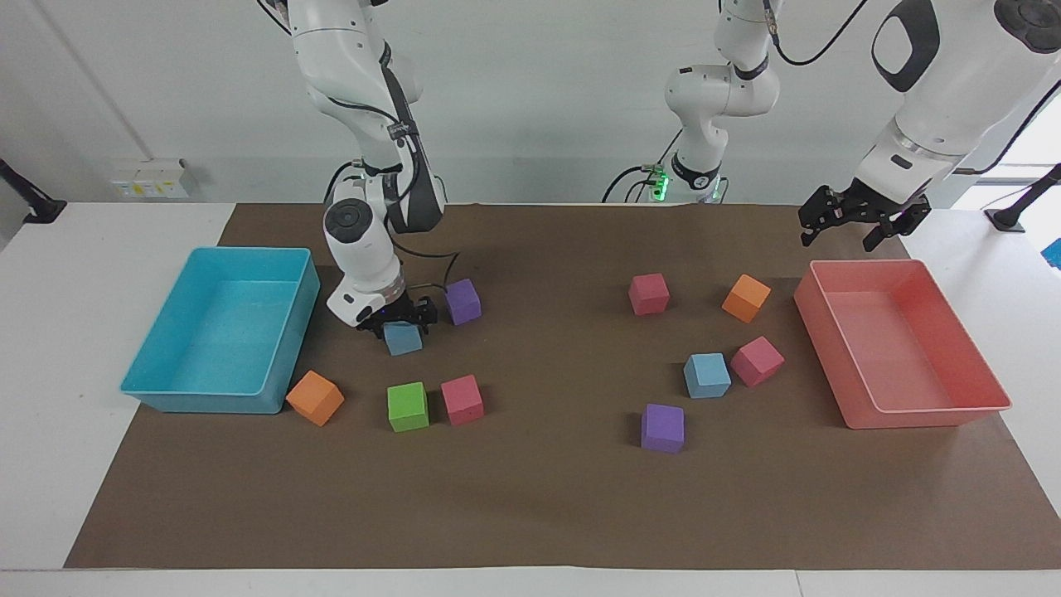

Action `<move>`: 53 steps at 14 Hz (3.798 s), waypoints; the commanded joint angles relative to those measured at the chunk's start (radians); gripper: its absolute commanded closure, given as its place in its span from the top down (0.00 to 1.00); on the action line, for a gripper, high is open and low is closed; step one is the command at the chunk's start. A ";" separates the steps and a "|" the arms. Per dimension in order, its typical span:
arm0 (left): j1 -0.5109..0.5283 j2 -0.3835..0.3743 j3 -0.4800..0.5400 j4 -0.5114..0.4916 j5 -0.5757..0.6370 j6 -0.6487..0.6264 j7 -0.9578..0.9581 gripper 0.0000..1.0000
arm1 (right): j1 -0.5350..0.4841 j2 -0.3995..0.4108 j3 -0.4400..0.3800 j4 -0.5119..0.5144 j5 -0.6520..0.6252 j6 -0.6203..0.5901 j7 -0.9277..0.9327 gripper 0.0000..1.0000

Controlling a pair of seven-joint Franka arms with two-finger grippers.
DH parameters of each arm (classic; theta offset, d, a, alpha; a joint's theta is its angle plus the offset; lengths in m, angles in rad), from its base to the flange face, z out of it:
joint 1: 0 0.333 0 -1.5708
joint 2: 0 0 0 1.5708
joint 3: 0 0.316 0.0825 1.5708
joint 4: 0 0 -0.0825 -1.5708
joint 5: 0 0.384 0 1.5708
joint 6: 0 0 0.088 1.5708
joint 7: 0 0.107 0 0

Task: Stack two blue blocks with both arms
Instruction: 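Reach the right gripper to the light-blue cube and grasp it, then carry the light-blue cube to the table center and release it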

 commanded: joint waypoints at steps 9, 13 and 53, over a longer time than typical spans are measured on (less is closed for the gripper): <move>0.001 -0.023 -0.001 -0.023 0.009 0.006 0.006 1.00 | -0.004 -0.022 -0.001 0.127 0.006 -0.169 -0.030 0.00; 0.001 -0.023 -0.001 -0.023 0.009 0.006 0.006 1.00 | -0.004 -0.022 -0.001 0.286 0.003 -0.355 -0.022 0.00; 0.001 -0.023 -0.001 -0.023 0.009 0.006 0.006 1.00 | 0.459 0.372 -0.001 0.592 -0.001 -0.165 0.719 1.00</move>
